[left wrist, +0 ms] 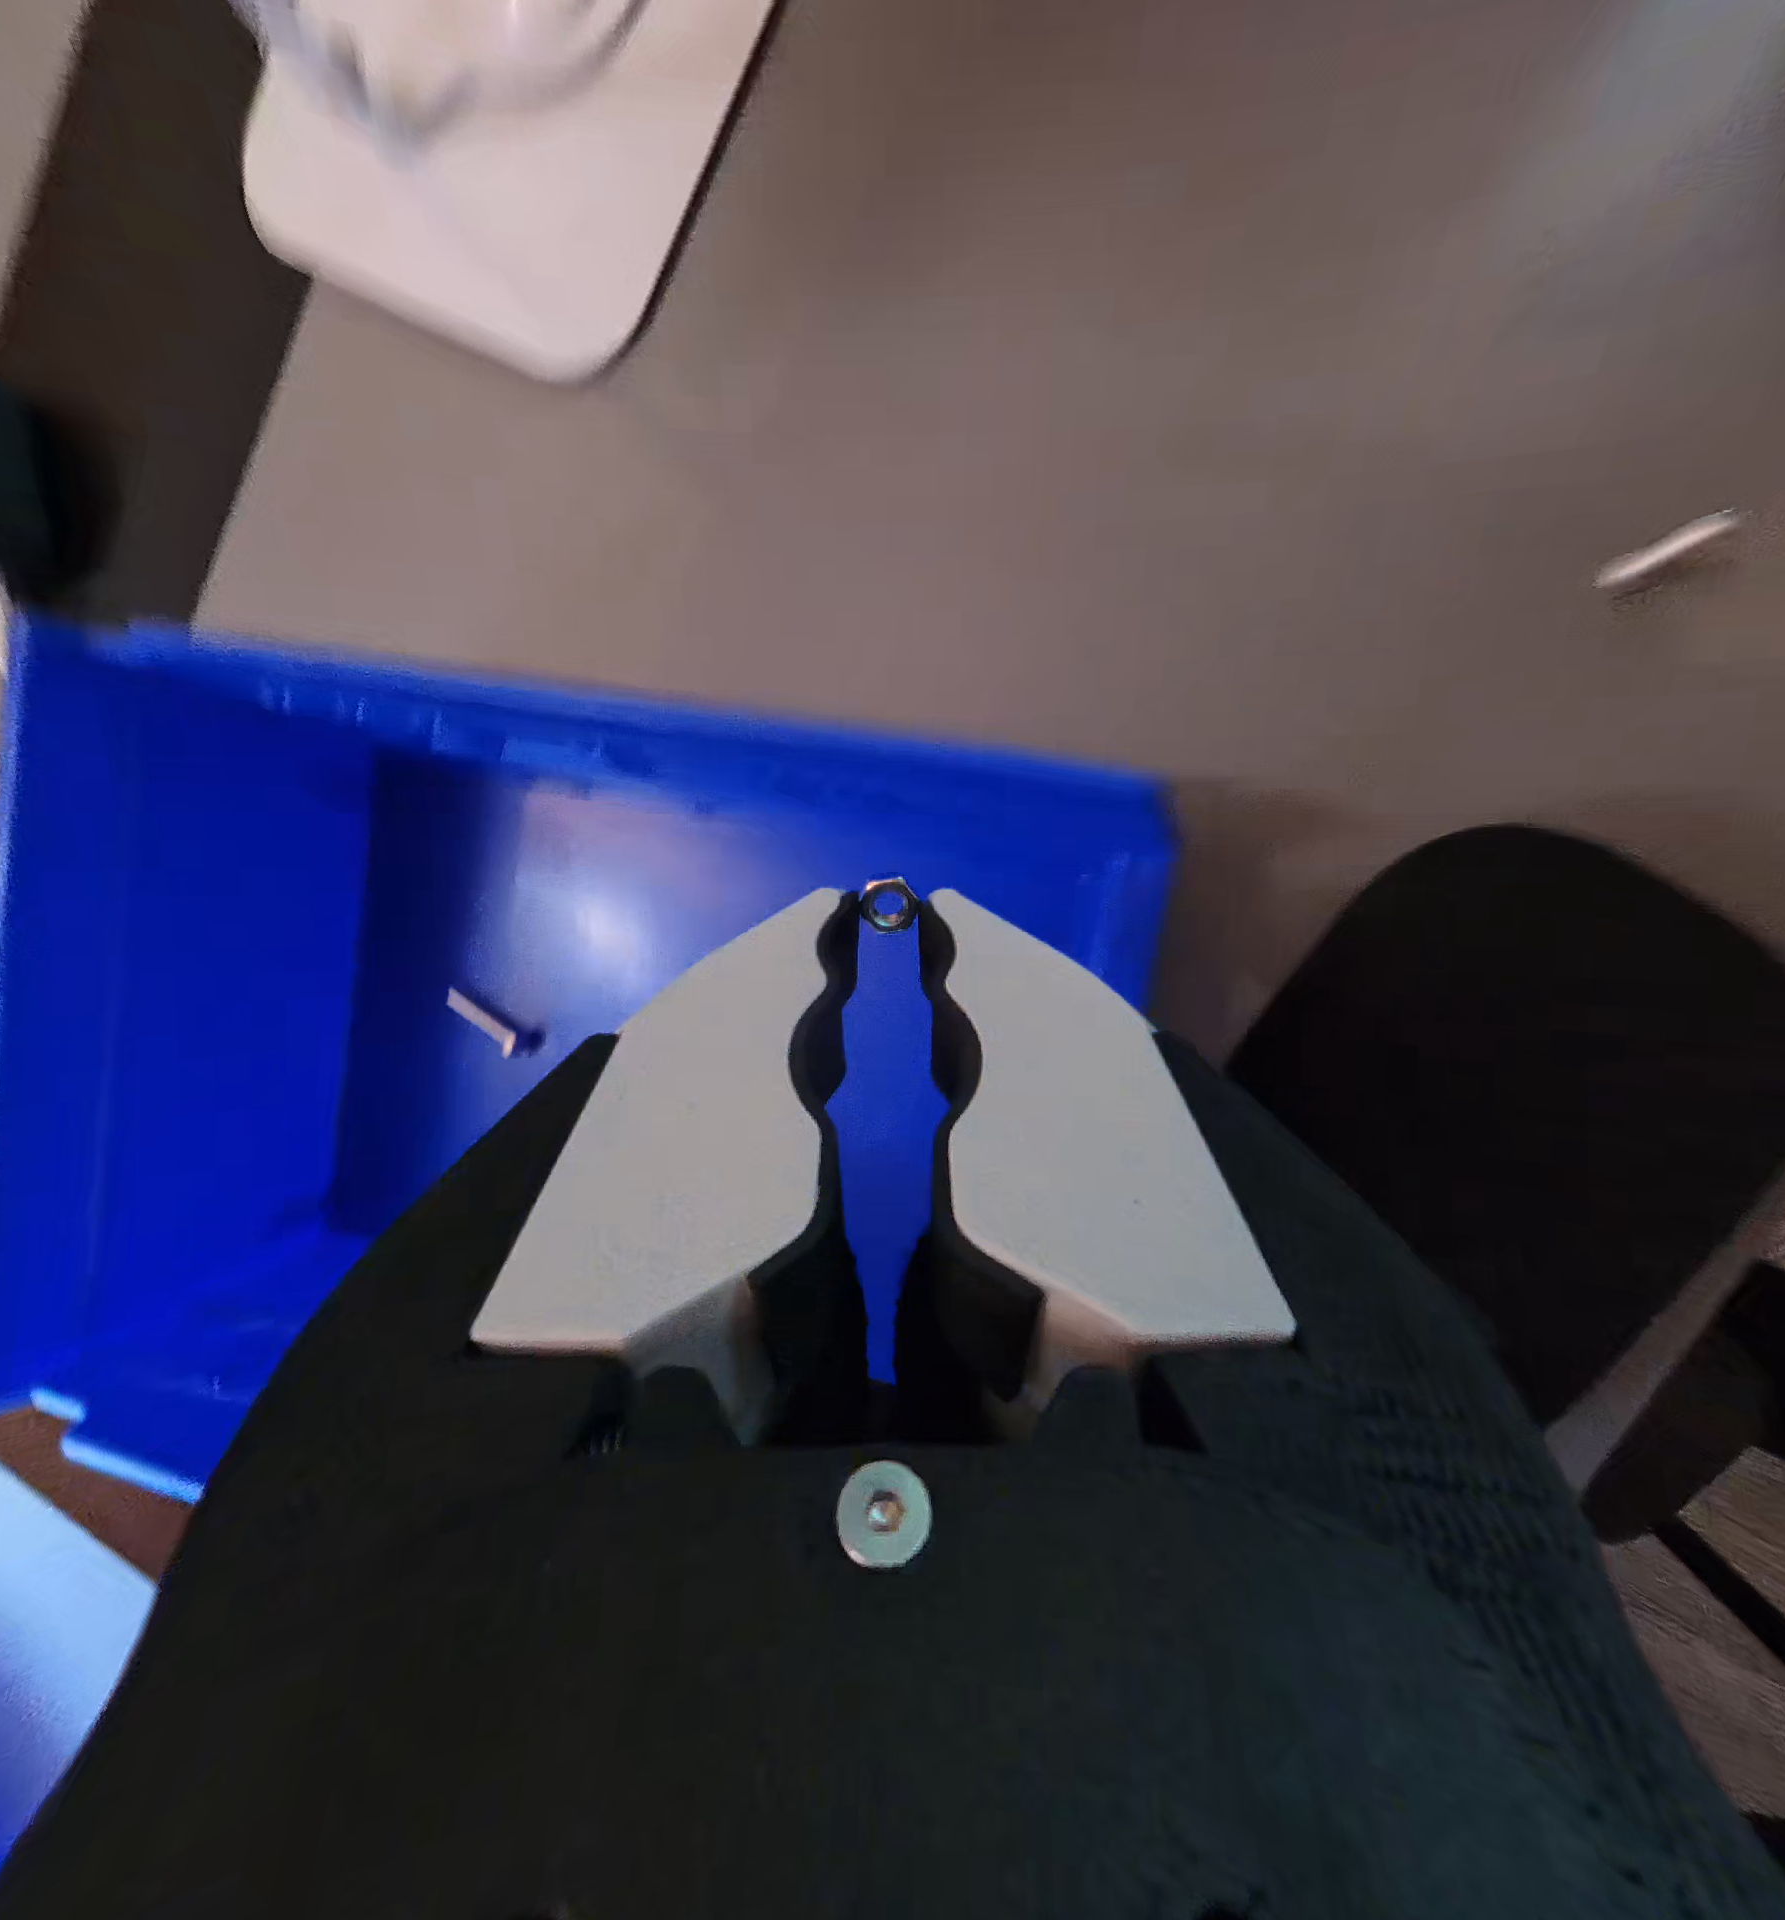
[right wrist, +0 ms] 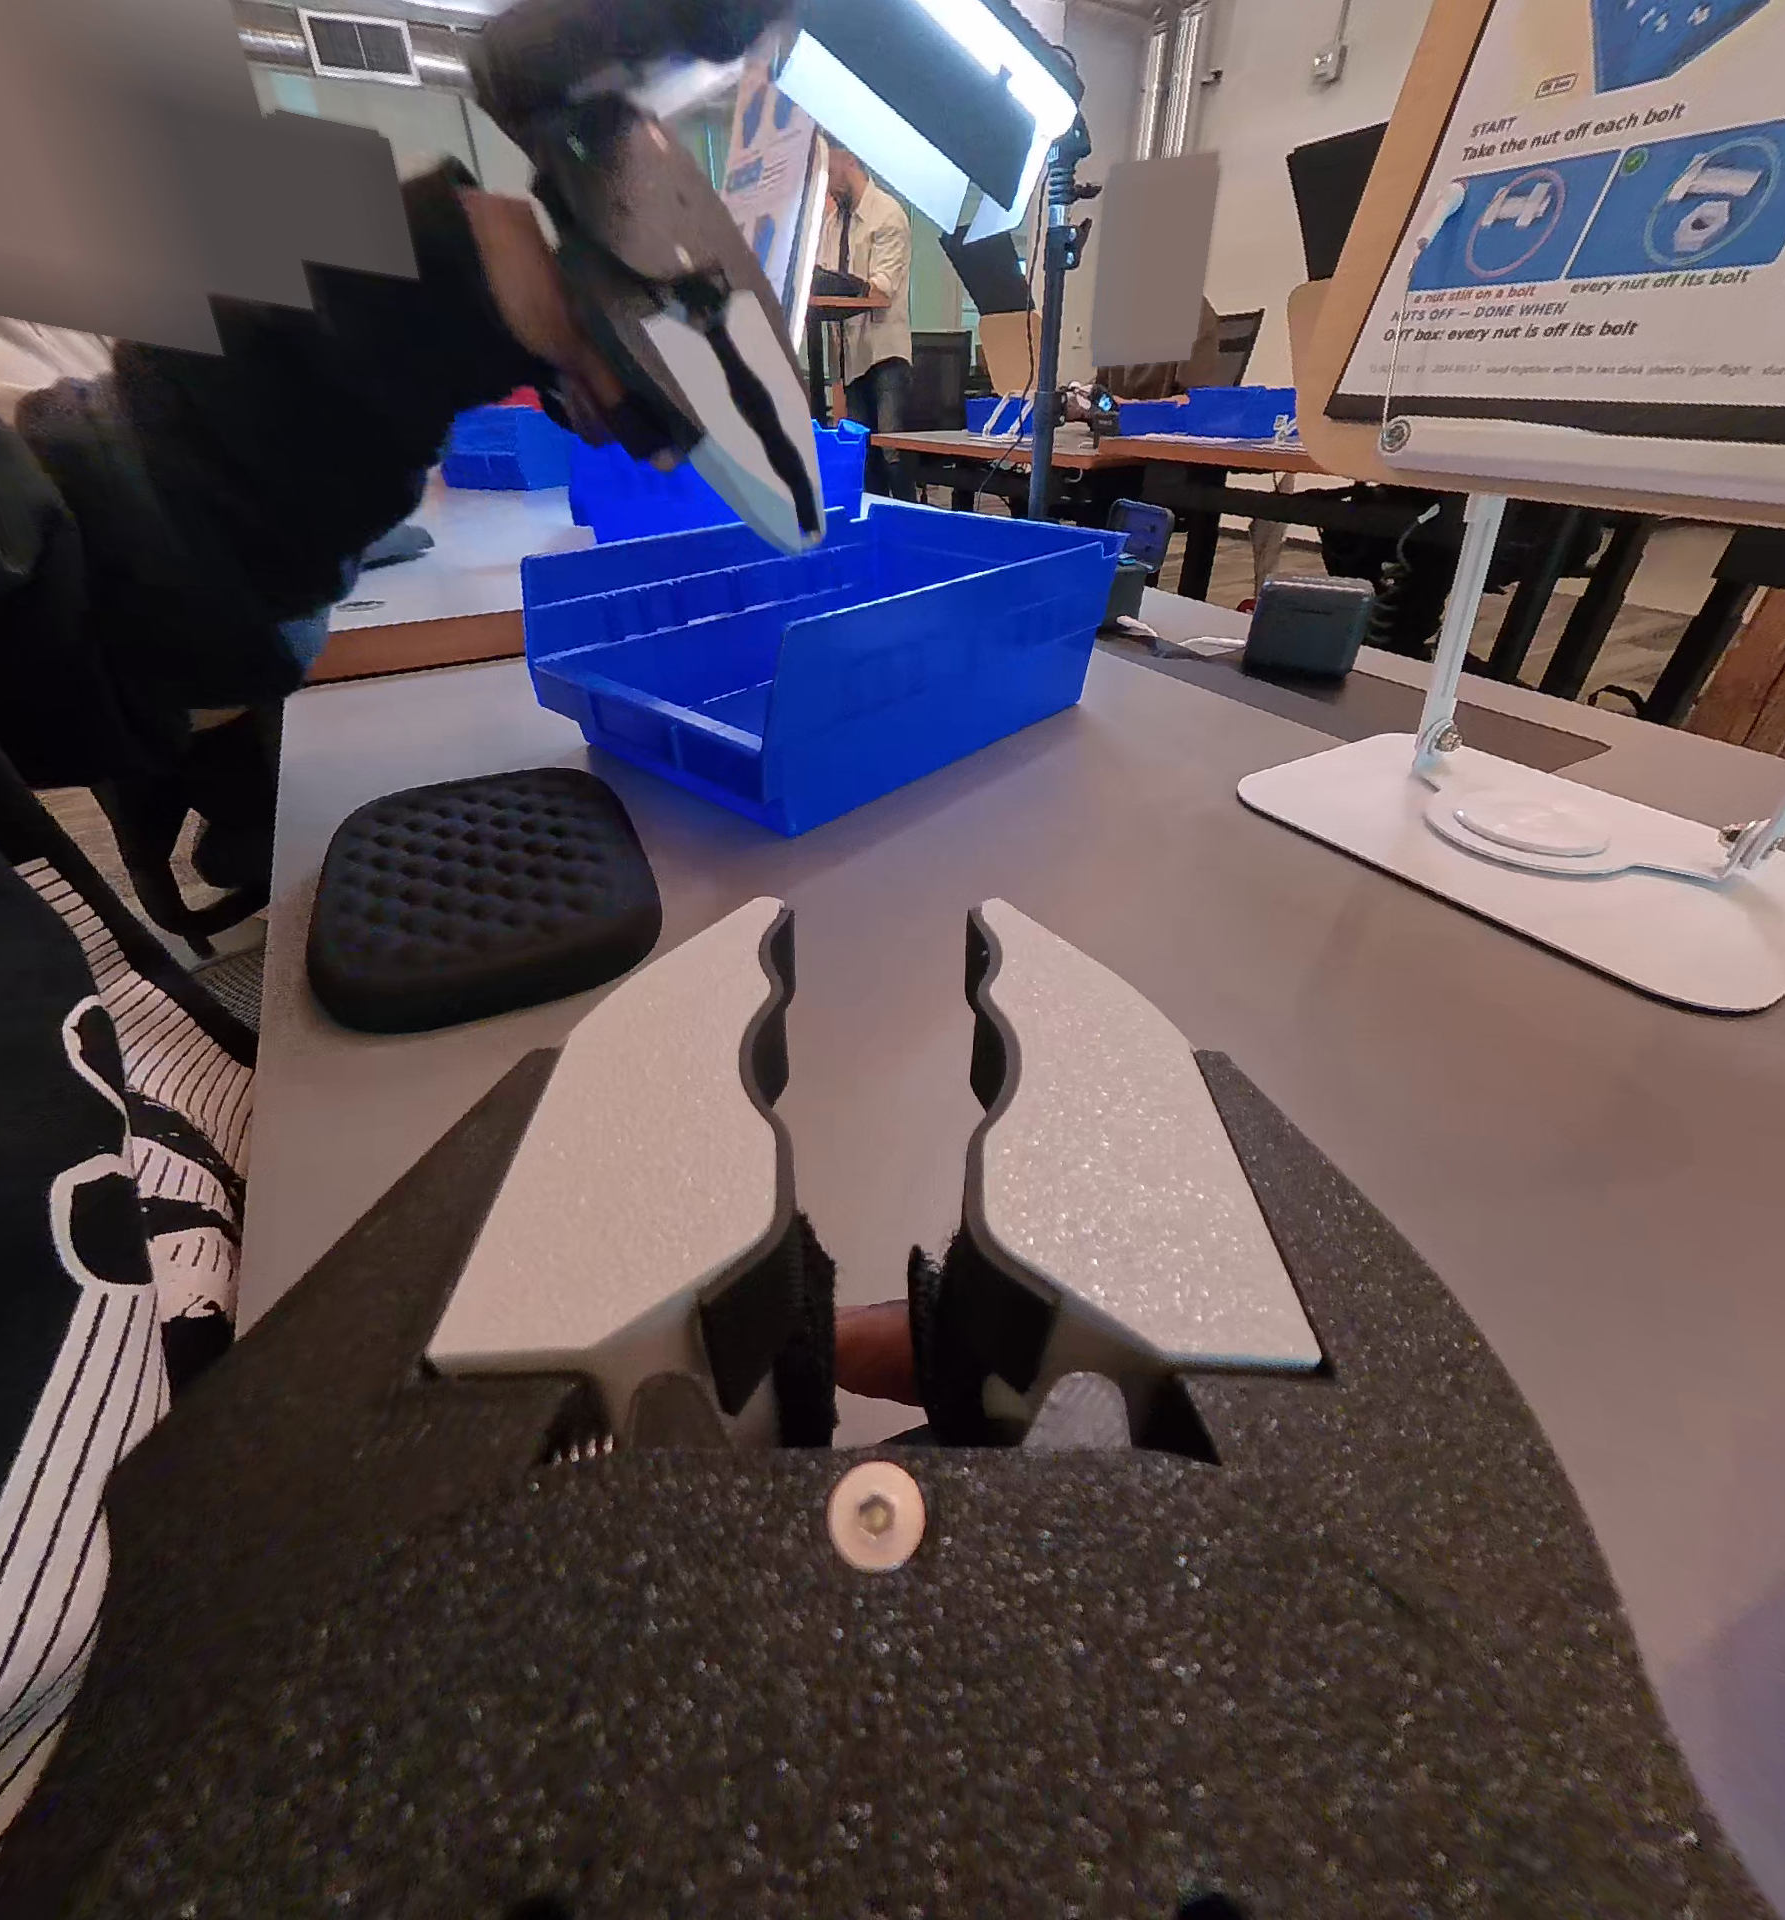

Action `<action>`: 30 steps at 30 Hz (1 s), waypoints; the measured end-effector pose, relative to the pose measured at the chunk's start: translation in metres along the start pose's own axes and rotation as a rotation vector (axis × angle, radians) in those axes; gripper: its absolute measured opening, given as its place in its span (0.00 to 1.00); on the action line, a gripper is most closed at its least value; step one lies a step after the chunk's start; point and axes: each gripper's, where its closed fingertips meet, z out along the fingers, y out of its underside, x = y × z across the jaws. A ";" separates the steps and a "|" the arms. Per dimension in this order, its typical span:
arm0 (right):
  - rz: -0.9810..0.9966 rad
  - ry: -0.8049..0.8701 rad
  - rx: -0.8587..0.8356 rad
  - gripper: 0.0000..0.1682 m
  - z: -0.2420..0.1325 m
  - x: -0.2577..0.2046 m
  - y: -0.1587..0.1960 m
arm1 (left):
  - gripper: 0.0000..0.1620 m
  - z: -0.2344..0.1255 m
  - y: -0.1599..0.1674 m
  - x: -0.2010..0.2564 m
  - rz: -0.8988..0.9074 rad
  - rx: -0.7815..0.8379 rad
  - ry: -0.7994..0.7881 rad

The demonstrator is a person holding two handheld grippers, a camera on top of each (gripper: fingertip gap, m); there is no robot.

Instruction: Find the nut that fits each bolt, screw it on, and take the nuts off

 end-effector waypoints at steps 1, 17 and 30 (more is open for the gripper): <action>0.000 0.000 0.001 0.19 0.000 0.000 0.000 | 0.07 -0.007 -0.015 0.017 0.047 0.041 0.011; 0.032 0.008 0.123 0.18 -0.014 0.005 -0.015 | 0.07 0.083 -0.084 0.215 0.423 0.049 0.368; 0.044 0.011 0.150 0.17 -0.017 0.006 -0.017 | 0.07 0.124 -0.066 0.227 0.462 -0.089 0.386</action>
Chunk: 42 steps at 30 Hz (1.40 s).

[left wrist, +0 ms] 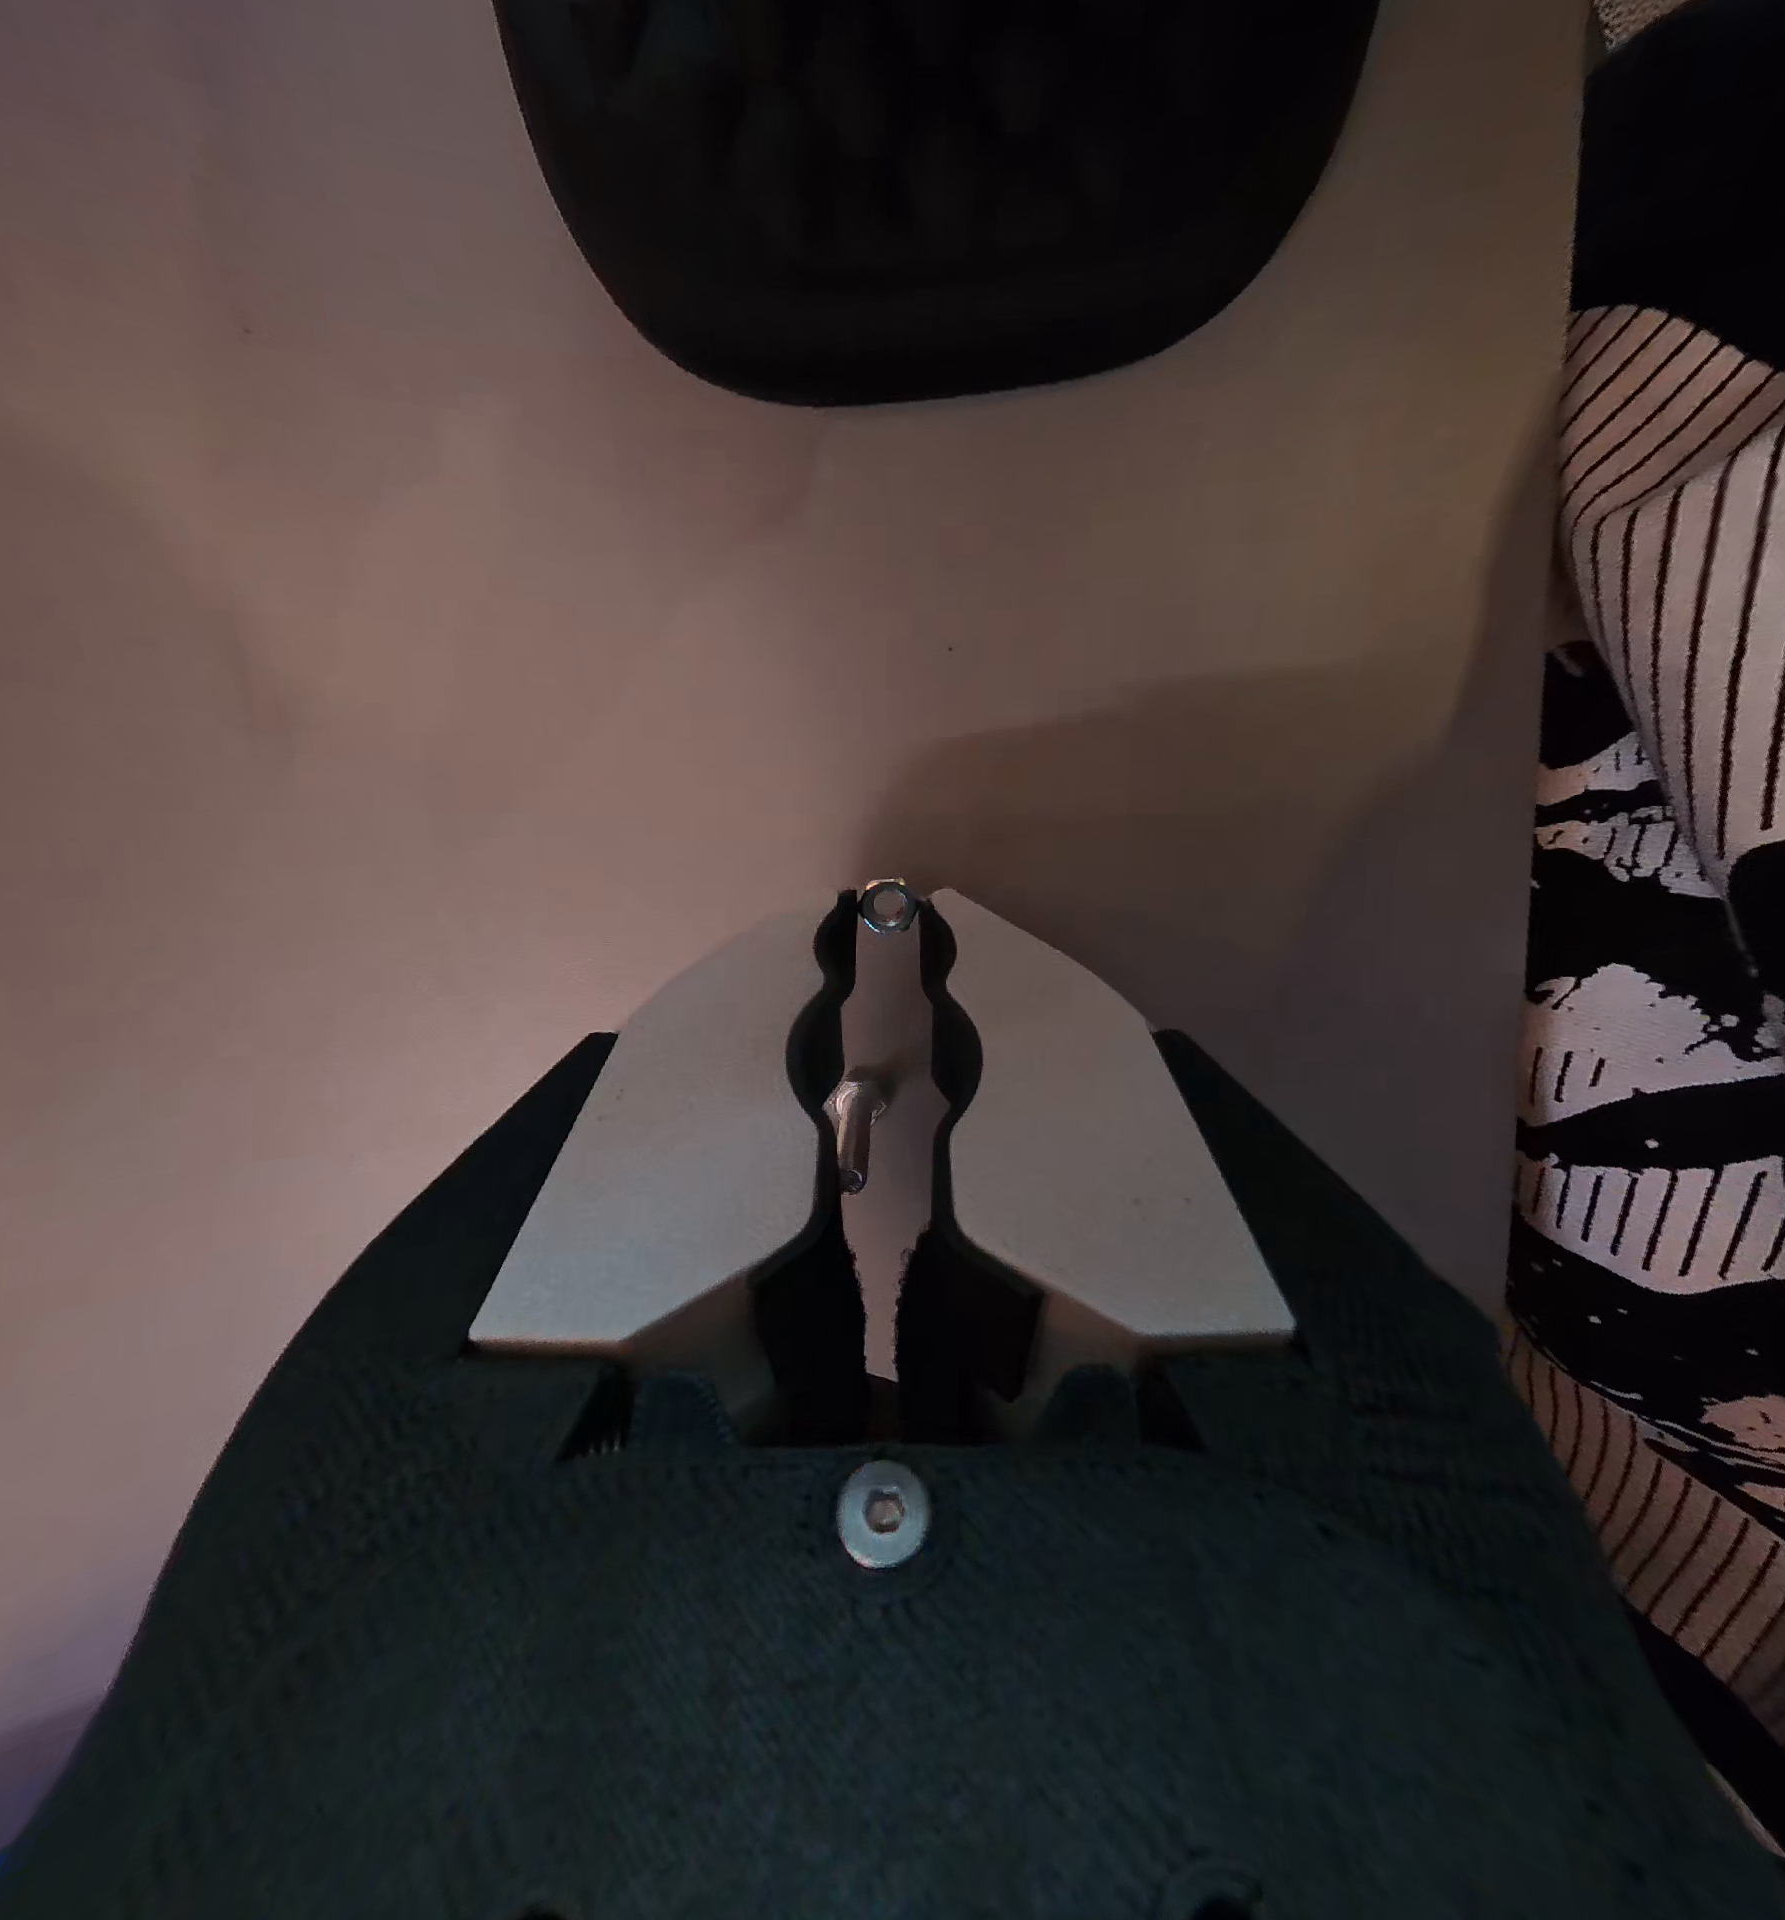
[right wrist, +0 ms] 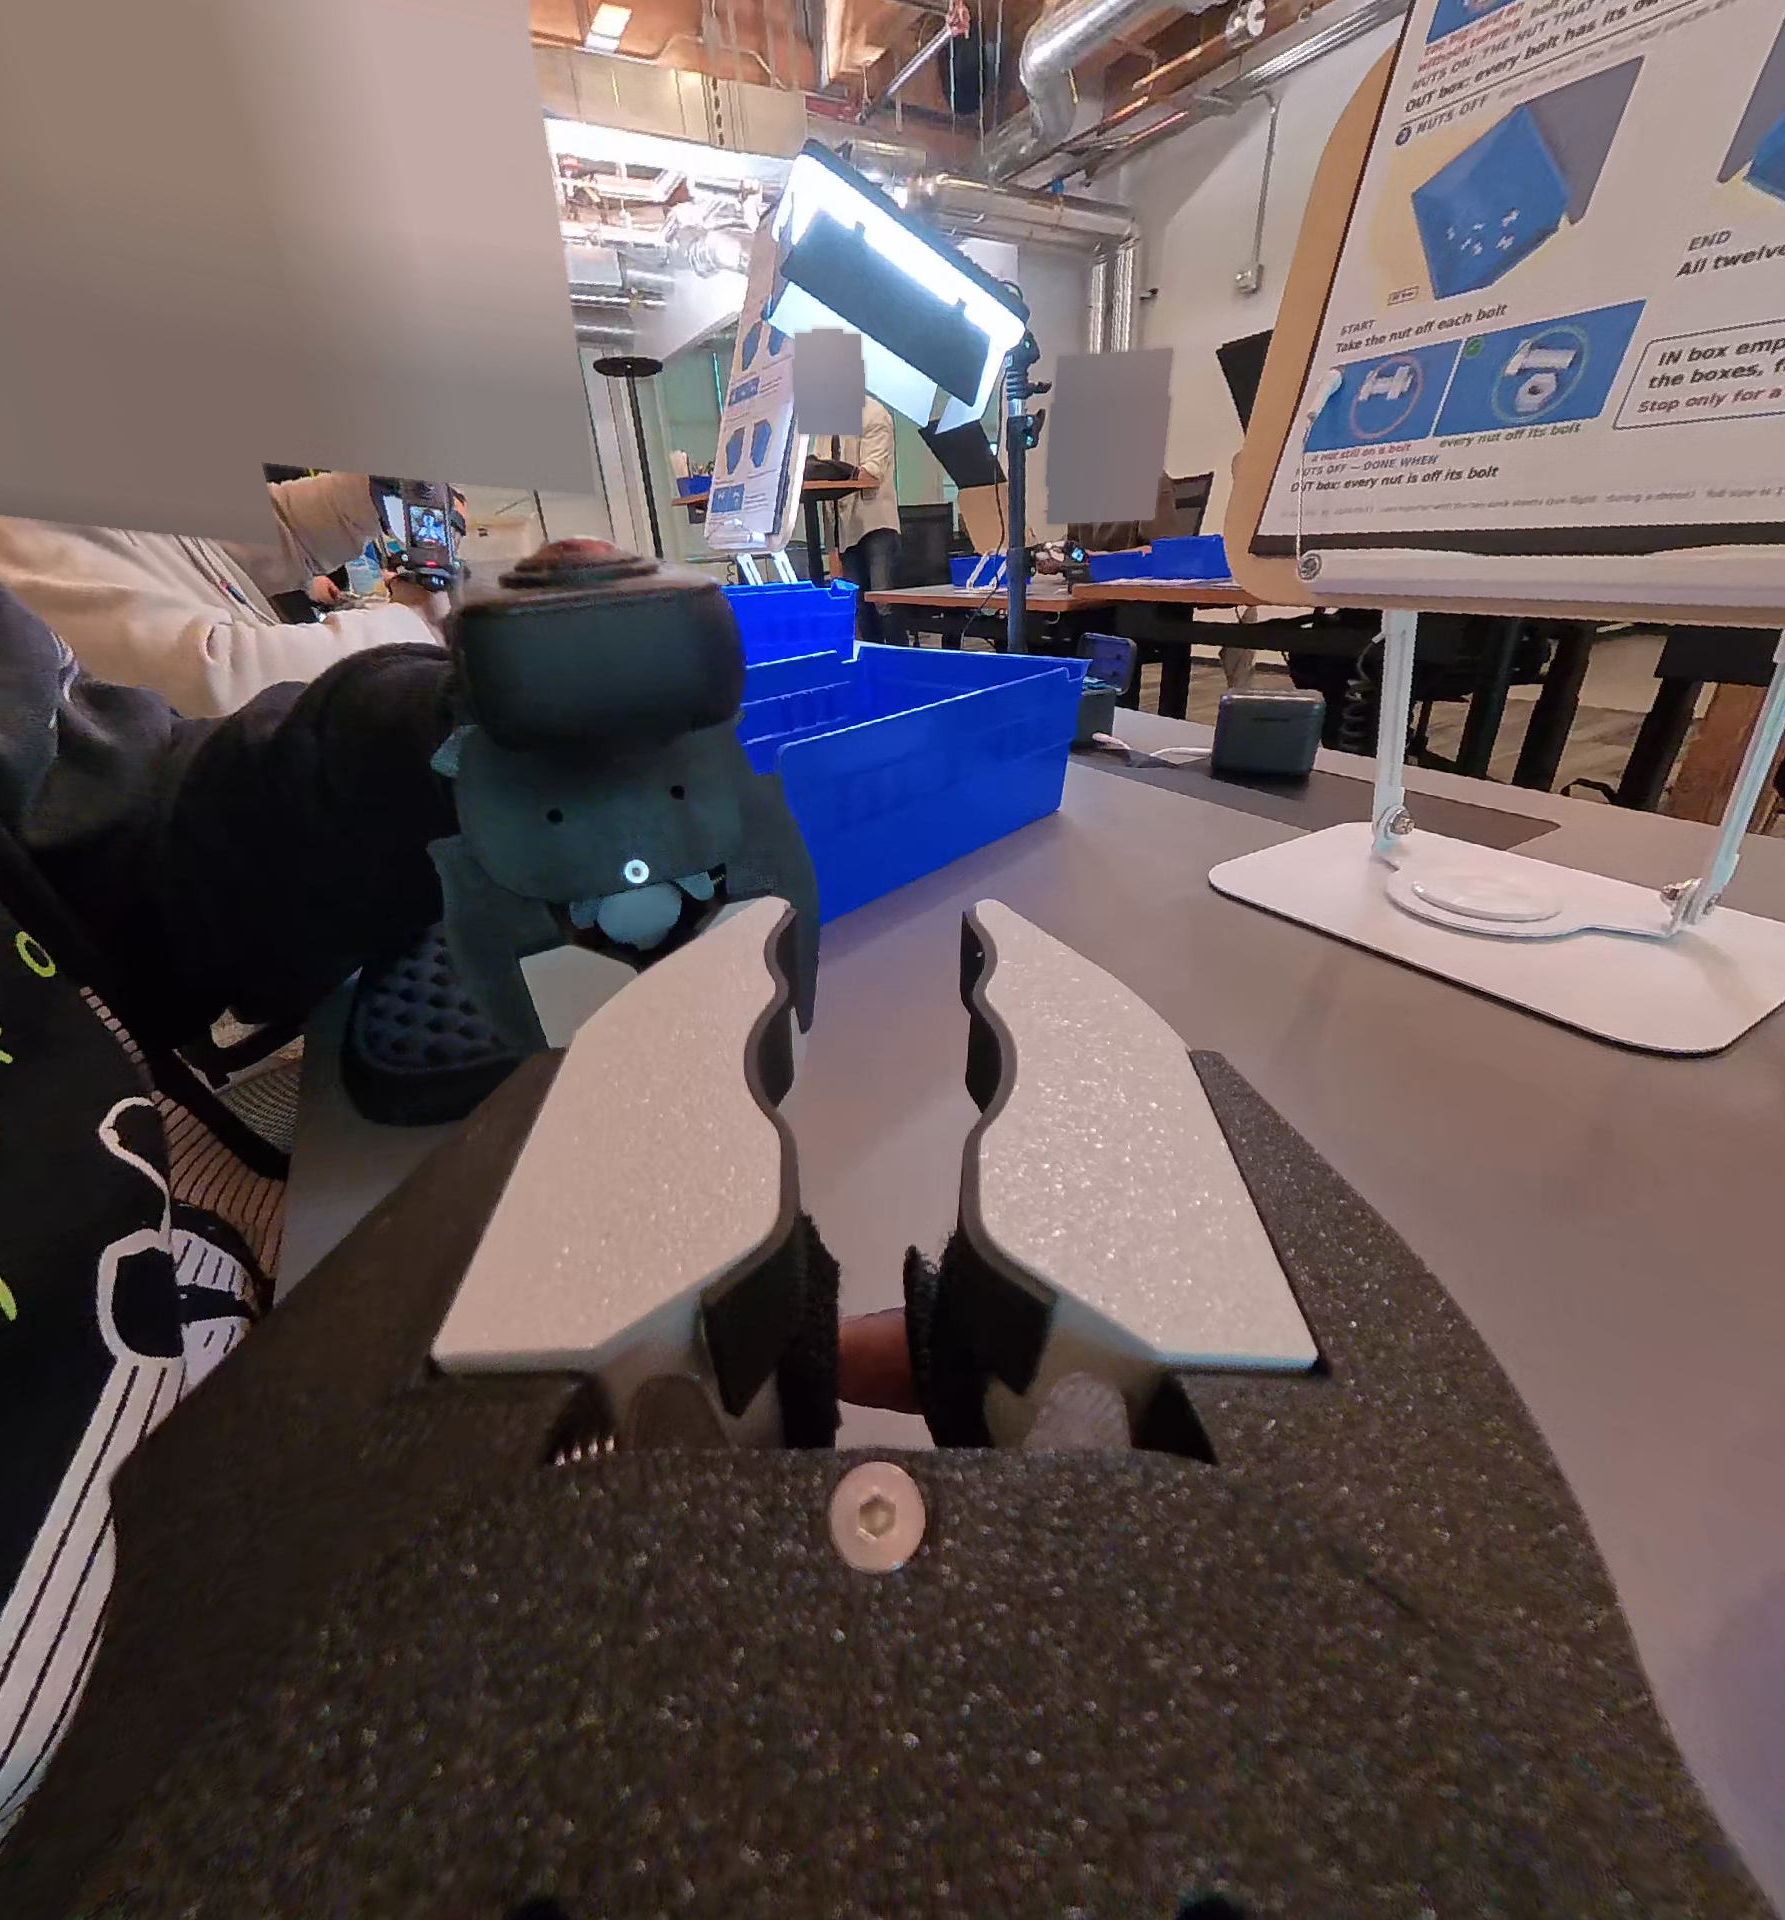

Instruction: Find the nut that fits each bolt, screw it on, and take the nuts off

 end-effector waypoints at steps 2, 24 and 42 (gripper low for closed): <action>-0.001 0.000 0.001 0.18 0.000 0.000 0.000 | 0.07 0.002 0.001 -0.001 -0.001 -0.007 0.001; -0.057 -0.036 -0.163 0.18 0.014 -0.011 0.018 | 0.27 -0.134 -0.013 -0.026 -0.259 1.137 -0.219; -0.065 -0.226 -0.749 0.09 0.070 -0.061 0.110 | 0.33 -0.129 0.015 -0.012 -0.263 1.249 -0.269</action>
